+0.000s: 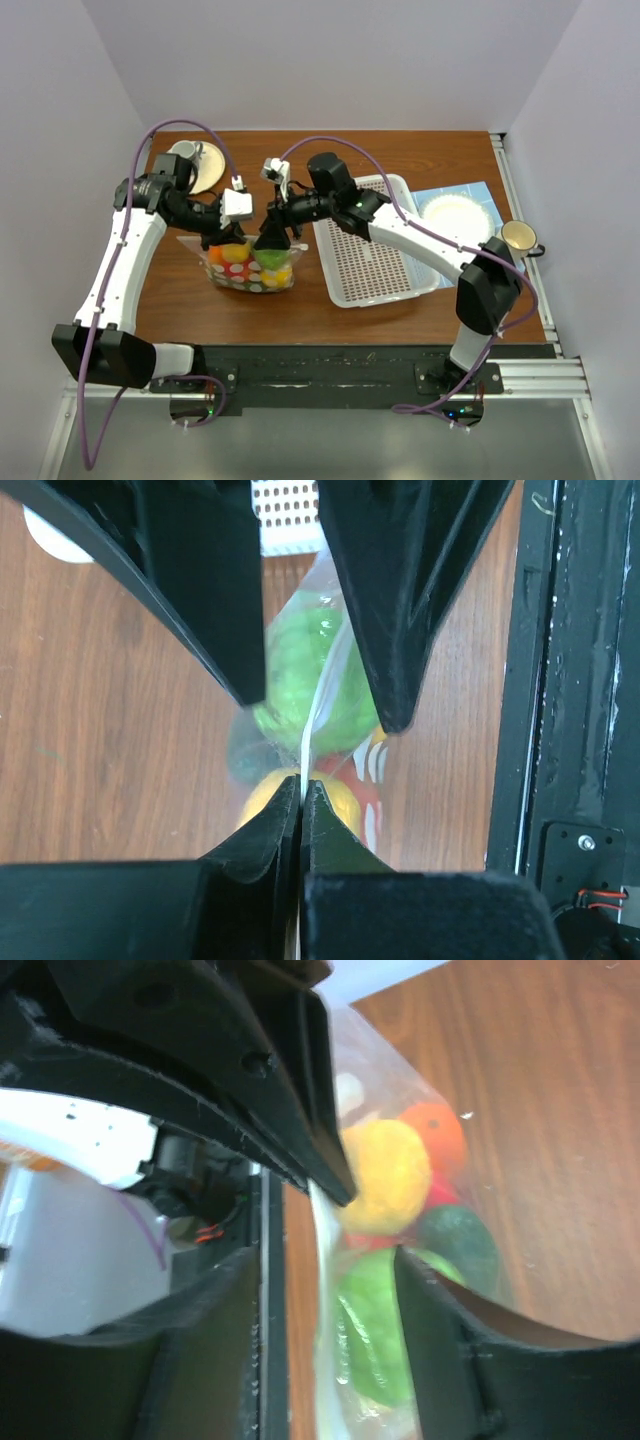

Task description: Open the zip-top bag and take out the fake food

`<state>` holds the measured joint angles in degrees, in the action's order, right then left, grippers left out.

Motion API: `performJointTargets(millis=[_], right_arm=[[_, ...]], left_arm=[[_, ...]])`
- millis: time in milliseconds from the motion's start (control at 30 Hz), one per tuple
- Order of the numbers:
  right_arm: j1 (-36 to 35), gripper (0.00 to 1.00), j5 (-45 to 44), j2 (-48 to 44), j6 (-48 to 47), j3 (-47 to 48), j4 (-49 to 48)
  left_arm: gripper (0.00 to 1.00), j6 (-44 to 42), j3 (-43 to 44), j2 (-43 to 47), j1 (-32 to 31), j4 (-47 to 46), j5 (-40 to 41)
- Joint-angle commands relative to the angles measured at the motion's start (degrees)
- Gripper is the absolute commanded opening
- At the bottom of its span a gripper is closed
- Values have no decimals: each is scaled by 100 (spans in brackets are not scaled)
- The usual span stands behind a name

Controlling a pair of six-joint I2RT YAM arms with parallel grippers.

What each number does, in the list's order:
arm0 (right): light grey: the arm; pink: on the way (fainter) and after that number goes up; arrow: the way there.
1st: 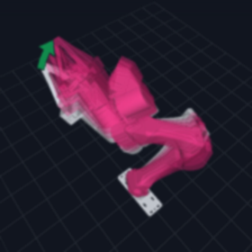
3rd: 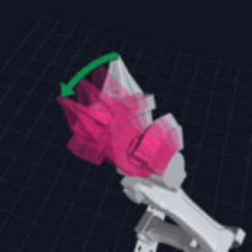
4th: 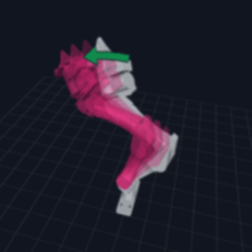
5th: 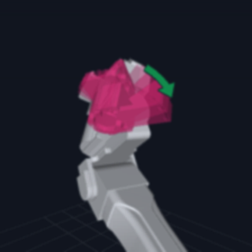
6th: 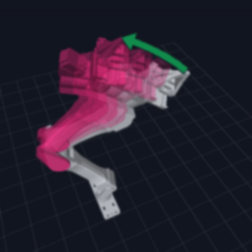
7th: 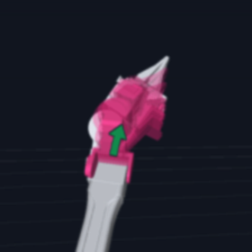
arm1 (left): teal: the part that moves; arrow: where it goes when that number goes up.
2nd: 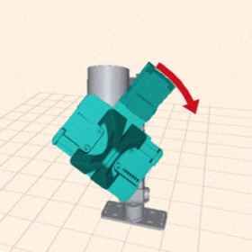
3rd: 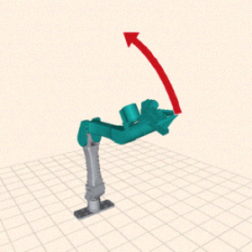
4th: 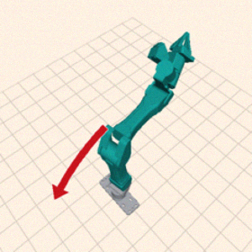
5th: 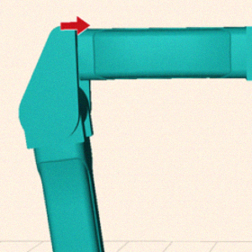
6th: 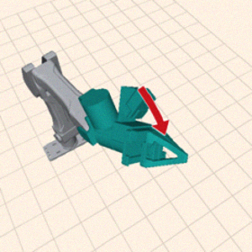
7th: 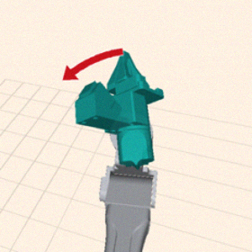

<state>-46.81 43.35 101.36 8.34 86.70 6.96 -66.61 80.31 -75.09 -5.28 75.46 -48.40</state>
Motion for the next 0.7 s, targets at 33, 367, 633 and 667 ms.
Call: performJointTargets(millis=[33,367,633,667], right_arm=[[136,66,-809,-1047,-271,-790,-510],[866,70,-697,-2595,695,-3817,-3471],[857,70,-109,-2341,1389,-4415,-4727],[857,69,-29,-2218,1477,-4433,-4852]], left_arm=[[0,-124,-323,187,281,-5,-46],[0,-89,-429,74,405,-5,-178],[0,130,-157,-14,405,-14,-179],[0,157,-122,-14,405,-14,-187]])
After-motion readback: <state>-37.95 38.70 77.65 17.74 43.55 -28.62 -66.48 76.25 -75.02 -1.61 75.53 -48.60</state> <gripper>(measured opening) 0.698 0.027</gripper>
